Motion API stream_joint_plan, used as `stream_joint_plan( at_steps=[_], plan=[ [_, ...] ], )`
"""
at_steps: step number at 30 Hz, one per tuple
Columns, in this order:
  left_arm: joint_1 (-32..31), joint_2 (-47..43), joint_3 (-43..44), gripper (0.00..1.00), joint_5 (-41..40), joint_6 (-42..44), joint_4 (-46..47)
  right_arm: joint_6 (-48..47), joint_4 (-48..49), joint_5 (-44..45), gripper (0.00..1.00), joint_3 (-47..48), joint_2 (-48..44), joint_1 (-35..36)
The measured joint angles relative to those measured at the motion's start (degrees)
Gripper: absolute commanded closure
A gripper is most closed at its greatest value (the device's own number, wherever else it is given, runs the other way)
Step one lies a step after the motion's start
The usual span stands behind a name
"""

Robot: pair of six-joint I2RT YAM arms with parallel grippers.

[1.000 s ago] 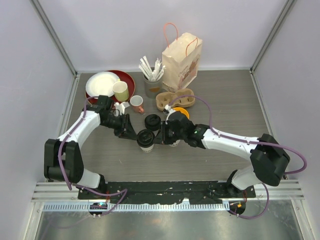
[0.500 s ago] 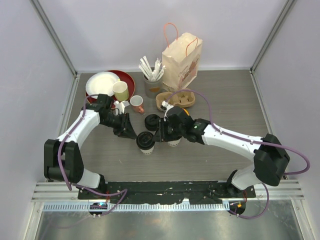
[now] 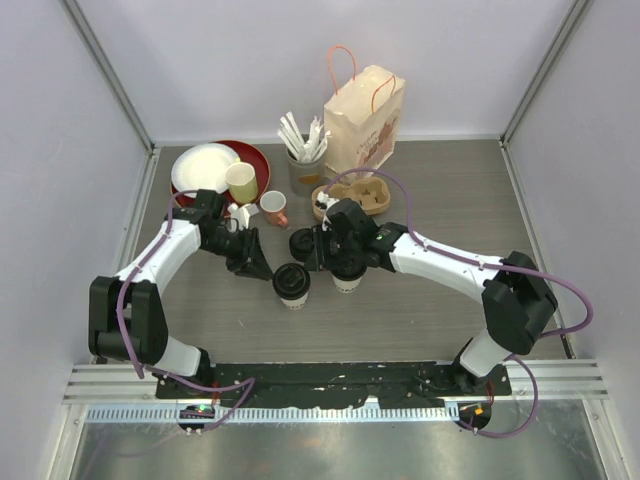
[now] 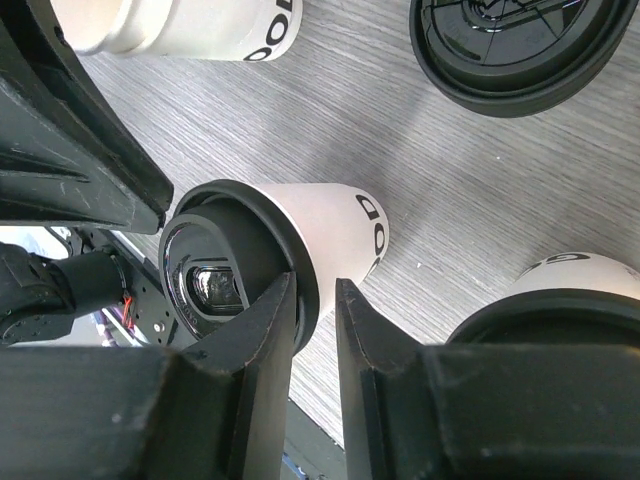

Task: Pack the takeout coffee

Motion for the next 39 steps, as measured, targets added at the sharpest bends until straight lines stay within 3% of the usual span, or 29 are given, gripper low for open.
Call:
stream_joint_plan(
  at_steps=[16, 24, 39],
  plan=[
    [-1.79, 0.63, -0.24, 0.81, -0.57, 1.73, -0.98, 2.12, 4.35, -2.16, 0.76, -4.26, -1.44, 0.13],
    [-1.99, 5.44, 5.73, 0.82, -1.51, 3.34, -3.21, 3.98, 2.21, -0.44, 0.78, -6.38, -4.52, 3.50],
    [-2.95, 5.44, 11.39, 0.78, -3.37, 4.94, -6.54, 3.61, -1.20, 0.92, 0.71, -4.94, -6.34, 2.82]
  ],
)
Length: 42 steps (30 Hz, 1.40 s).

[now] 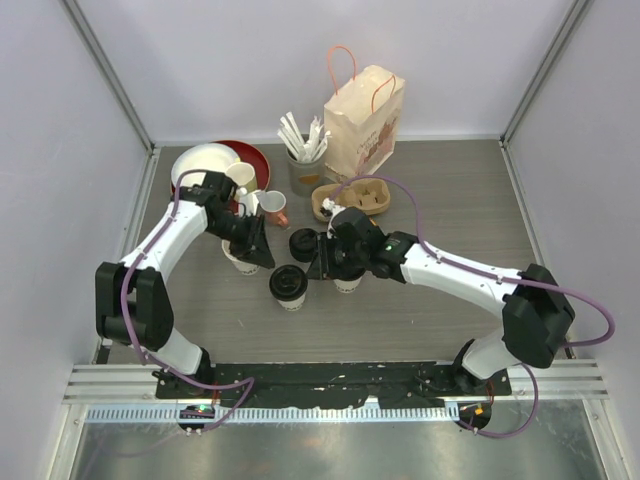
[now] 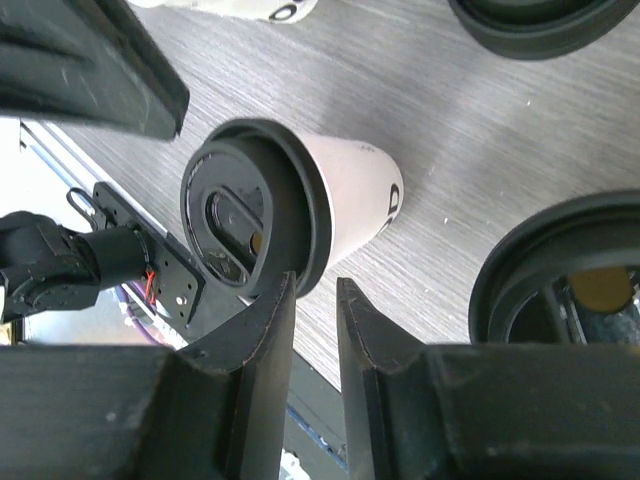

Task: Pack the takeout coffee

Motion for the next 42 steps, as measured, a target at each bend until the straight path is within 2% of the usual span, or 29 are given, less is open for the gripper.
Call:
stream_joint_plan(
  at_steps=[9, 17, 31, 38, 42],
  plan=[
    [0.79, -2.43, -2.12, 0.75, -0.79, 1.27, -2.32, -1.36, 0.35, -1.53, 0.71, 2.36, 2.03, -1.77],
    [0.79, -3.91, -7.56, 0.73, -0.04, 1.01, -1.88, -1.31, 1.73, -4.44, 0.69, 2.23, 4.35, -1.75],
    [0.94, -5.05, -9.92, 0.73, 1.38, -0.13, -0.07, -1.33, 2.82, -5.20, 0.69, 1.99, 4.39, -2.08],
    [0.96, -4.96, -9.99, 0.73, 1.57, -0.44, -0.09, -1.22, 3.65, -5.42, 0.74, 1.86, 5.77, -2.36],
    [0.96, -4.72, -9.99, 0.73, 1.84, -0.55, -0.13, -1.07, 4.96, -5.79, 0.82, 1.22, 5.77, -2.45]
  ],
)
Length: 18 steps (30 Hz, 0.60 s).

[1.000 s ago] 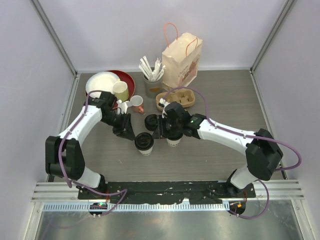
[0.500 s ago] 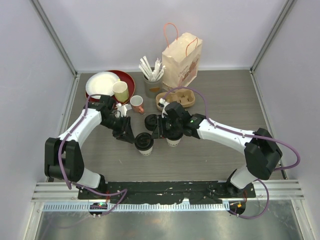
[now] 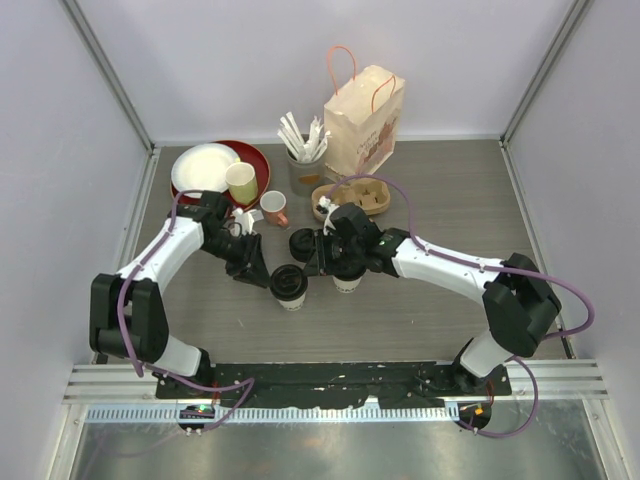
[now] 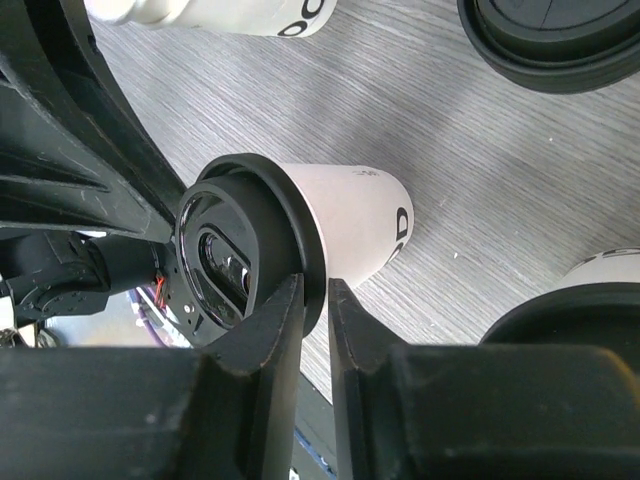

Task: Pack the takeout coffee

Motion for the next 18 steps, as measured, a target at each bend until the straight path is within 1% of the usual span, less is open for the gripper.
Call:
stream_joint_plan(
  at_steps=[4, 5, 8, 11, 18],
  plan=[
    [0.00, 0.57, 0.00, 0.74, 0.66, -0.22, -0.24, 0.42, 1.95, -0.48, 0.90, -0.74, 0.00, -0.22],
    [0.02, 0.70, 0.00, 0.74, 0.79, -0.26, -0.31, 0.48, 2.21, -0.59, 0.94, -0.87, 0.00, -0.28],
    [0.04, 1.07, 0.00, 0.75, 1.05, -0.31, -0.52, 0.92, 3.32, -0.57, 0.99, -1.42, -0.02, -0.42],
    [0.04, 2.14, -0.04, 0.77, -0.63, -0.31, -0.07, 1.25, 4.48, -0.57, 0.99, -1.86, 0.07, -0.24],
    [0.15, 2.73, -0.04, 0.81, -0.68, -1.18, -0.66, 2.01, 7.87, -0.13, 0.99, -3.43, 0.13, 0.11]
  ],
)
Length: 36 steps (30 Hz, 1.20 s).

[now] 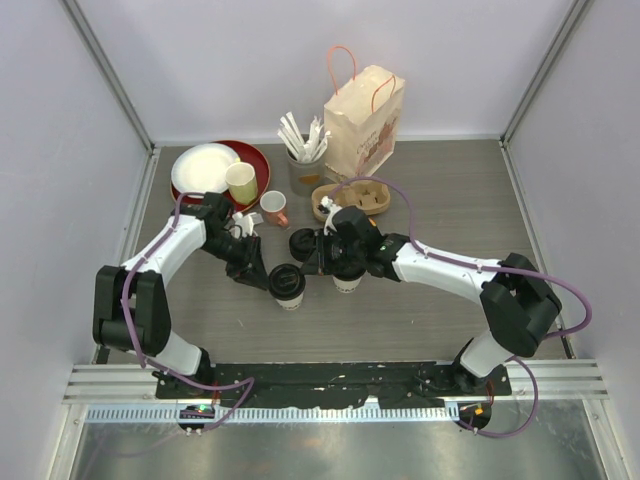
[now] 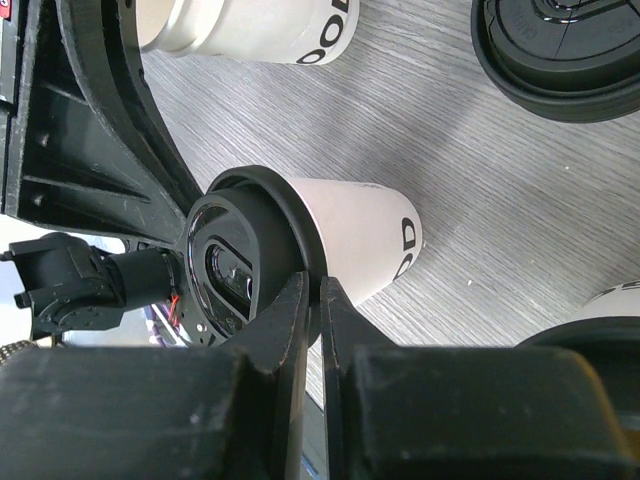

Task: Pack the takeout coffee

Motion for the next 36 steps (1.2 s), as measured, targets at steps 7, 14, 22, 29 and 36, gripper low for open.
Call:
stream_joint_plan(
  at_steps=[7, 14, 22, 29, 36],
  plan=[
    [0.02, 0.00, 0.11, 0.83, -0.42, -0.37, -0.44, 1.07, 2.93, 0.22, 0.99, -1.77, -0.17, 0.02],
    [0.04, 0.11, 0.94, 0.81, -1.49, -0.22, -1.57, 1.01, 2.49, 2.69, 0.99, -1.46, -0.17, 1.27],
    [0.22, 0.11, 1.53, 0.81, -2.71, 0.09, -2.34, 0.22, -0.22, 7.48, 0.99, 0.17, 0.63, 3.63],
    [0.48, 0.07, 1.64, 0.81, -2.97, 0.09, -2.51, 0.22, 0.13, 9.35, 0.99, -0.37, 0.39, 4.46],
    [0.52, 0.04, 1.66, 0.81, -3.30, 0.11, -2.71, -0.35, -1.31, 12.17, 0.99, 0.98, 1.22, 5.97]
  ],
)
